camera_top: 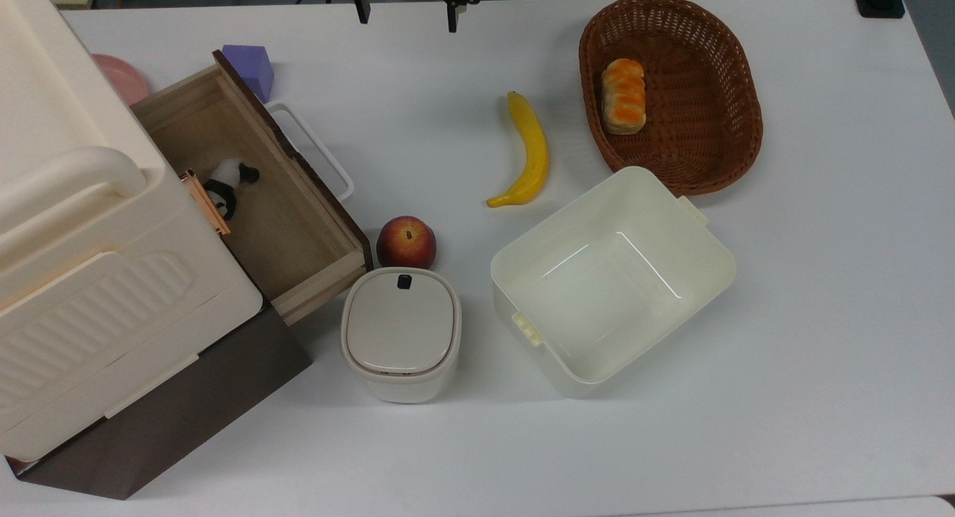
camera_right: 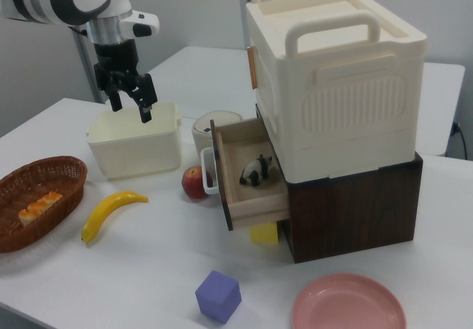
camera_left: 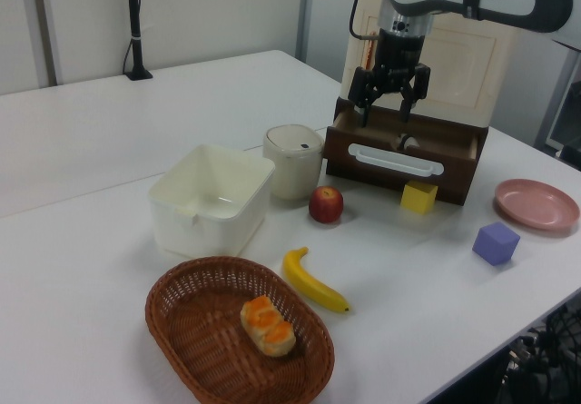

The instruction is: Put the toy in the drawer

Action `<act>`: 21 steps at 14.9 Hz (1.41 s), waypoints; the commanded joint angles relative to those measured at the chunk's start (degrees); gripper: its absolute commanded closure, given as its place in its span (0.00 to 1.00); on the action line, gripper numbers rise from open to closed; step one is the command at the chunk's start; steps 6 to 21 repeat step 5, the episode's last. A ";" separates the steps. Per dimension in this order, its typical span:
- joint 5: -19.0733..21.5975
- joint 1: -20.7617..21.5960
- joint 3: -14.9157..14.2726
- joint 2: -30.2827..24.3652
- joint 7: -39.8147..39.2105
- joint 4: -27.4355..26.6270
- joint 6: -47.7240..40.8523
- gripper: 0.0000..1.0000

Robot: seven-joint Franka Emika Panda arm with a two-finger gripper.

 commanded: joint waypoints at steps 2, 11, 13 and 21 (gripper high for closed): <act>0.13 0.16 0.01 -0.52 -1.21 0.33 -1.64 0.00; 0.13 0.16 0.01 -0.44 -1.21 0.25 -1.64 0.00; 0.13 0.16 0.01 -0.44 -1.21 0.25 -1.64 0.00; 0.13 0.16 0.01 -0.44 -1.21 0.25 -1.64 0.00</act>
